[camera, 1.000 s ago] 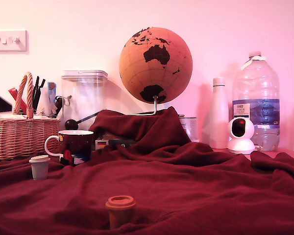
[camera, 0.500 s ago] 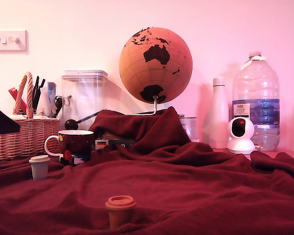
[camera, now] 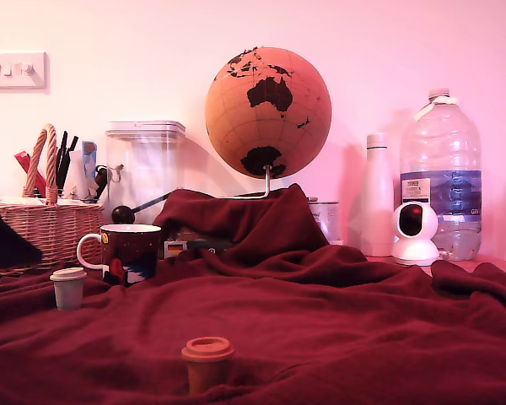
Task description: Pick up the coffee capsules on the table and drop them inside the coffee cup
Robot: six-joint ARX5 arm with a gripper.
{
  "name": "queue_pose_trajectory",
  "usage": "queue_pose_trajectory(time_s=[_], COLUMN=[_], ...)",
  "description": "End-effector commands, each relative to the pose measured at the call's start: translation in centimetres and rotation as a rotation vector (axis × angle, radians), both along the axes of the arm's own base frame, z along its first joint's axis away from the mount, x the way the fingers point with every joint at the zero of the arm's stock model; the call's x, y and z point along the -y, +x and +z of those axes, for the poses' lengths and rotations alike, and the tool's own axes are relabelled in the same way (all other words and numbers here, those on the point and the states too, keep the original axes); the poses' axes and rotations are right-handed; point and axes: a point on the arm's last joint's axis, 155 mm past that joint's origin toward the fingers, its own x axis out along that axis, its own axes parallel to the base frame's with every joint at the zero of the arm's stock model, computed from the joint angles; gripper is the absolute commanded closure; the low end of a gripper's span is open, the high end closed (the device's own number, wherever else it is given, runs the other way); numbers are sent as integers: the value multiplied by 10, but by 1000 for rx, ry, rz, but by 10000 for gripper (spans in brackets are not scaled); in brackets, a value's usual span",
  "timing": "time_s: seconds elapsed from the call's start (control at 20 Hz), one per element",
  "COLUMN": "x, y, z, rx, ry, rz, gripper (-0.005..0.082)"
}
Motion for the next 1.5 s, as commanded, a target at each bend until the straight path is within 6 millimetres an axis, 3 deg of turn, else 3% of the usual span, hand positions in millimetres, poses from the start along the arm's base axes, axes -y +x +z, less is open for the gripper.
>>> queue_pose_trajectory(time_s=[0.0, 0.65, 1.45], x=[2, 8, 19], y=[9, 59, 100], z=[2, -34, -60], rx=[10, -73, -104], ry=[5, 30, 53], rz=[-2, 19, -5], gripper=[185, 180, 184])
